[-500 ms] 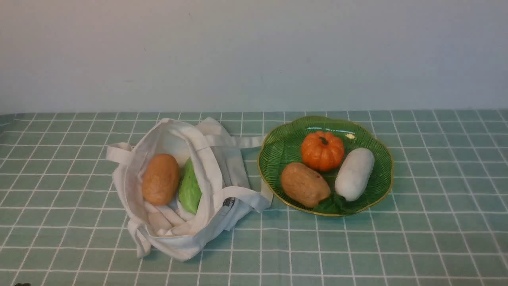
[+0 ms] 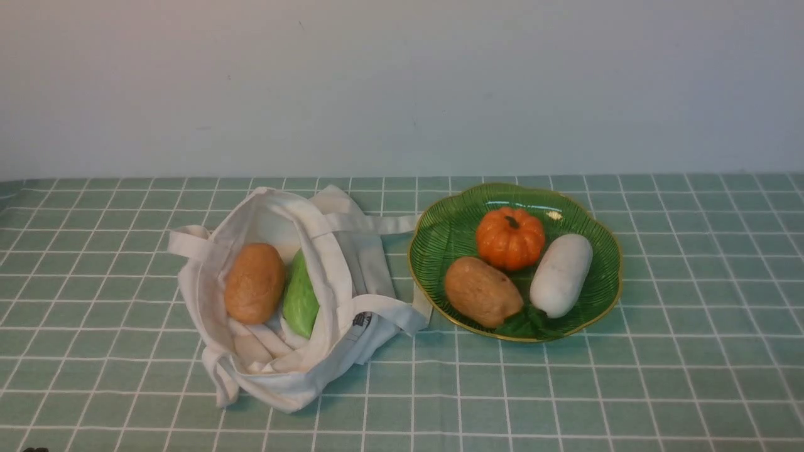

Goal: Take vegetables from cloth bag on blue coffee tablecloth place on plate.
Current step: 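Reach into the cloth bag and grasp the potato inside with the left gripper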

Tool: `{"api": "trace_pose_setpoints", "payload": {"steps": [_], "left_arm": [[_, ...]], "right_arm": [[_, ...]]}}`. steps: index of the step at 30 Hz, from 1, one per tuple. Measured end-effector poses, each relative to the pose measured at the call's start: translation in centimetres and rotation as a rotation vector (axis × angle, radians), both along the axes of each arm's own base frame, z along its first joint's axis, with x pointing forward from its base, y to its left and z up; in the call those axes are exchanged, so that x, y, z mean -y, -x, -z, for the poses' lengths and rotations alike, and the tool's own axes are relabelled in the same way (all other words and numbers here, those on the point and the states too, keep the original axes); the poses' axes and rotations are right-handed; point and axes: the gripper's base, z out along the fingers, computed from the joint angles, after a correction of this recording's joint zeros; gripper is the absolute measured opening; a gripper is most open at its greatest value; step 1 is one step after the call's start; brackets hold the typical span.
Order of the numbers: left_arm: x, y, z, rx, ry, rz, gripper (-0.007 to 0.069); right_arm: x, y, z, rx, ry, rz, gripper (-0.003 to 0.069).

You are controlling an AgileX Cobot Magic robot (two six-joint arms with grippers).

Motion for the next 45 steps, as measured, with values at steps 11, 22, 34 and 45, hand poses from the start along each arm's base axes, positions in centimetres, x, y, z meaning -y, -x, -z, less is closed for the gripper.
{"api": "trace_pose_setpoints", "payload": {"steps": [11,22,34,45], "left_arm": [[0.0,0.0,0.0,0.000,0.000,0.000,-0.0005],[0.0,0.0,0.0,0.000,0.000,0.000,-0.0005],[0.0,0.0,0.0,0.000,0.000,0.000,-0.0005],[1.8,0.1,-0.5,-0.074,0.865,-0.058,-0.0005]], "right_arm": [[0.0,0.0,0.0,0.000,0.000,0.000,-0.0015],[0.0,0.0,0.0,0.000,0.000,0.000,-0.0015],[0.0,0.0,0.0,0.000,0.000,0.000,-0.0015],[0.0,0.0,0.0,0.000,0.000,0.000,-0.0015]]}}
